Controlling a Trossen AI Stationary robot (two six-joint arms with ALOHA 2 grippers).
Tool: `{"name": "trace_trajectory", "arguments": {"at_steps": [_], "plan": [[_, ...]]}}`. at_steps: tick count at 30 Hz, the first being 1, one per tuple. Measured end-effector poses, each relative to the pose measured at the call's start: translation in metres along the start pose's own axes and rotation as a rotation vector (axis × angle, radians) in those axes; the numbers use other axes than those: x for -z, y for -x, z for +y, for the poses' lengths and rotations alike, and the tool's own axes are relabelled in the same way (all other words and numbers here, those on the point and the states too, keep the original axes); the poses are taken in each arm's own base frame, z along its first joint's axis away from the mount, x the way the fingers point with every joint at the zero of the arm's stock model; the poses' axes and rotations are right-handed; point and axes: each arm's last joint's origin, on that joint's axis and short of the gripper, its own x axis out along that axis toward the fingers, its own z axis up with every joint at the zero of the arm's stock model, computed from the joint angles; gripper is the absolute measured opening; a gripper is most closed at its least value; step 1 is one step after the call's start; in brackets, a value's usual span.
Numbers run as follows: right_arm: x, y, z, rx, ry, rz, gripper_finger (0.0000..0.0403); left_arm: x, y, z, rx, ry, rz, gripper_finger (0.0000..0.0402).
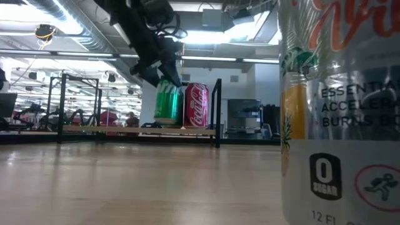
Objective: Place canned beverage on shelf
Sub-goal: Put the green soda can on the shelf aligned with the other green soda can
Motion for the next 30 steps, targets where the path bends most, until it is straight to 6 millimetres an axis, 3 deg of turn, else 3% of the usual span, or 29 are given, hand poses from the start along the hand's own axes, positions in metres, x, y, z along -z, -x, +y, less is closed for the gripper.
{"name": "trace_trajectory", "arguments": {"at_steps": [30], "plan": [[0.0, 0.0, 0.0, 0.003, 0.0, -0.01, 0.0298, -0.001, -0.017, 0.005, -0.041, -0.03, 0.006, 0.0276]]}}
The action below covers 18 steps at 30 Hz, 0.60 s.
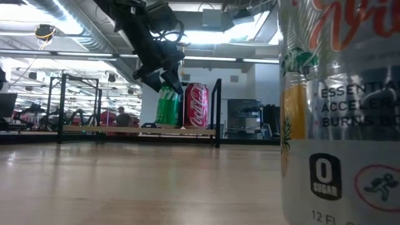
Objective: Place canned beverage on shelf
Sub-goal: Put the green soda can on the shelf aligned with the other green soda can
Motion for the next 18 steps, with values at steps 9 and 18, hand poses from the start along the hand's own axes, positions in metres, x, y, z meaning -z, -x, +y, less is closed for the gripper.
{"name": "trace_trajectory", "arguments": {"at_steps": [9, 18], "plan": [[0.0, 0.0, 0.0, 0.0, 0.0, 0.0, 0.0298, 0.0007, 0.0004, -0.0014, 0.003, -0.004, 0.003, 0.031], [-0.0001, 0.0, 0.0003, -0.002, -0.003, 0.0, 0.0298, -0.0005, 0.007, -0.0008, 0.031, -0.027, -0.003, 0.0351]]}}
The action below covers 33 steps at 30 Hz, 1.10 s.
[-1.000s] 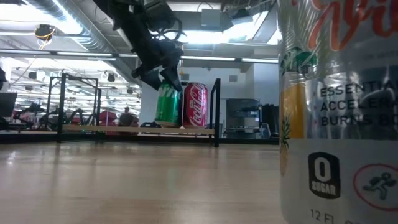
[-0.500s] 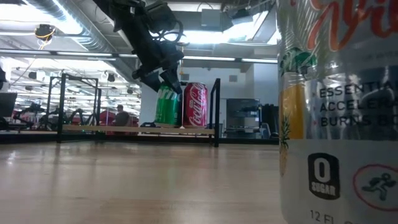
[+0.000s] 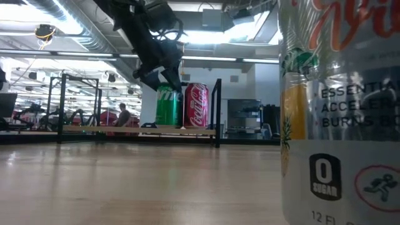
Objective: Place canned beverage on shelf
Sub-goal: Put the green soda can on the shelf aligned with the other green soda can, then put the right white-yellow soda can on the shelf
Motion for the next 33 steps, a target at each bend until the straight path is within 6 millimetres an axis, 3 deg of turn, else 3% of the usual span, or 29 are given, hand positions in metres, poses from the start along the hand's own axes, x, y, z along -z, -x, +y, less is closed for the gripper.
{"name": "trace_trajectory", "arguments": {"at_steps": [6, 11, 14, 21, 28, 33], "plan": [[0.001, 0.0, 0.0, -0.013, -0.001, 0.034, 0.0298, -0.005, 0.035, 0.004, 0.073, -0.002, -0.06, 0.0353], [0.001, 0.0, 0.001, -0.022, -0.005, 0.048, 0.0298, -0.008, 0.079, 0.006, 0.204, 0.04, -0.151, 0.0353], [0.001, 0.0, 0.001, -0.023, -0.004, 0.048, 0.0298, -0.007, 0.106, -0.002, 0.356, 0.055, -0.212, 0.0353], [-0.001, 0.0, 0.008, -0.089, 0.077, 0.036, 0.0298, 0.013, 0.16, -0.067, 0.782, -0.101, -0.314, 0.0351], [-0.001, -0.002, 0.026, -0.225, 0.163, 0.069, 0.0298, 0.048, 0.178, -0.134, 0.796, -0.156, -0.398, 0.0344], [0.012, 0.005, 0.047, -0.358, 0.223, 0.114, 0.0298, 0.071, 0.181, -0.179, 0.835, -0.13, -0.485, 0.0344]]}}
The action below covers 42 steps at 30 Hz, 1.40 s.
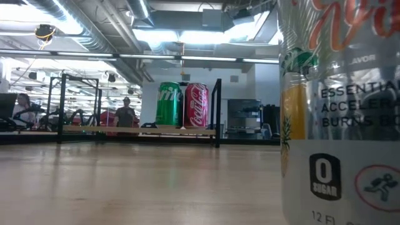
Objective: Place canned beverage on shelf
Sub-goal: Put the right white-yellow soda can on the shelf
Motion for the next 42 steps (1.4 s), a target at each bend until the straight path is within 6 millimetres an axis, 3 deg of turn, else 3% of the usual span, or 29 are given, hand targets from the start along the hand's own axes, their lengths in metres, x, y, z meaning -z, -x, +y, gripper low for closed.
{"name": "trace_trajectory", "arguments": {"at_steps": [11, 18, 25, 36, 42], "plan": [[0.039, 0.0, 0.041, -0.092, -0.006, 0.071, 0.0298, 0.073, -0.051, -0.054, 0.045, -0.004, -0.057, 0.0343], [0.052, -0.005, 0.052, -0.088, -0.014, 0.107, 0.0298, 0.103, -0.082, -0.077, 0.049, -0.094, 0.011, 0.0343], [0.054, -0.007, 0.053, -0.093, -0.011, 0.135, 0.0298, 0.125, -0.095, -0.084, 0.052, -0.11, 0.065, 0.0343], [0.054, -0.007, 0.052, -0.087, -0.005, 0.137, 0.0298, 0.161, -0.109, -0.079, 0.08, -0.095, 0.169, 0.0343], [0.054, -0.007, 0.052, -0.085, -0.004, 0.137, 0.0298, 0.168, -0.113, -0.077, 0.07, -0.101, 0.179, 0.0343]]}}
